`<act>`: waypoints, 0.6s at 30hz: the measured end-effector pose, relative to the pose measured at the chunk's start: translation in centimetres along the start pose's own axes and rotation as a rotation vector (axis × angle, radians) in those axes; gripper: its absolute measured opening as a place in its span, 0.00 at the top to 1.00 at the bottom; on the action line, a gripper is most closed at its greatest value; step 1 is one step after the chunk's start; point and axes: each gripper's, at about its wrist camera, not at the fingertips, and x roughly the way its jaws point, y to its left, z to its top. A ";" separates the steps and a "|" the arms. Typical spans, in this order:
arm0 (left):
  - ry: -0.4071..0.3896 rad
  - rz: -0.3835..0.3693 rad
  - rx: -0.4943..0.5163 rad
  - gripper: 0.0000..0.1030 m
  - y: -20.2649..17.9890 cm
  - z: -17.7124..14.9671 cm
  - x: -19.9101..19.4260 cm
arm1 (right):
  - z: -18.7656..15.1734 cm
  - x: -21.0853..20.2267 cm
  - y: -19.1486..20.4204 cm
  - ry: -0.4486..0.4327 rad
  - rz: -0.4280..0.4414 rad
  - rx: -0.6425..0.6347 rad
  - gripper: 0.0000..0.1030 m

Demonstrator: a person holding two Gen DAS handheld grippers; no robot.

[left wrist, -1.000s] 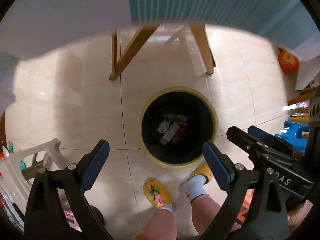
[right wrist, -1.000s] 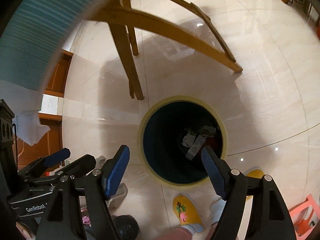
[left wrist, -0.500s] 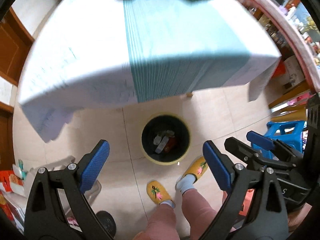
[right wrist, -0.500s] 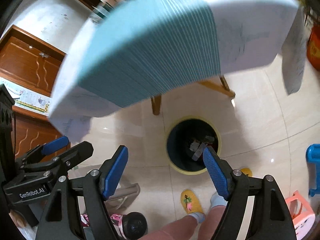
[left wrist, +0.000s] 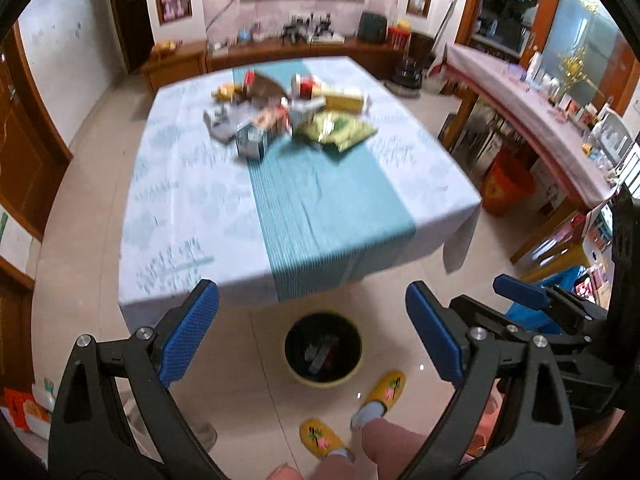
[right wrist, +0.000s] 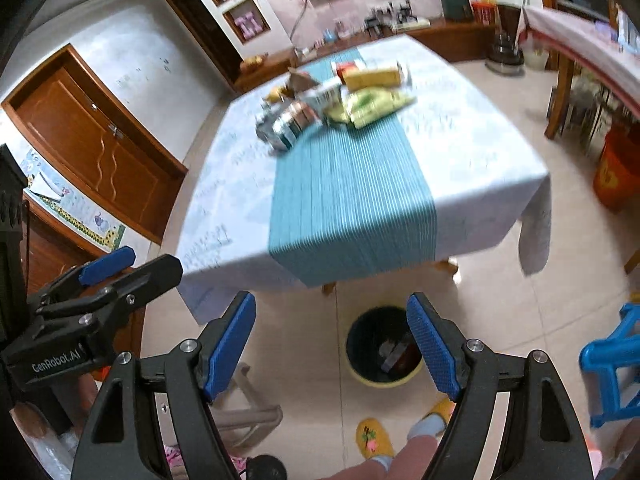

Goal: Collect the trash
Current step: 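Raise both tools back toward the table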

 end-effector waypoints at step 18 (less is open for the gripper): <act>-0.066 0.048 -0.018 0.10 2.3 7.0 0.1 | 7.3 -0.8 4.0 -0.107 -0.016 -0.087 0.23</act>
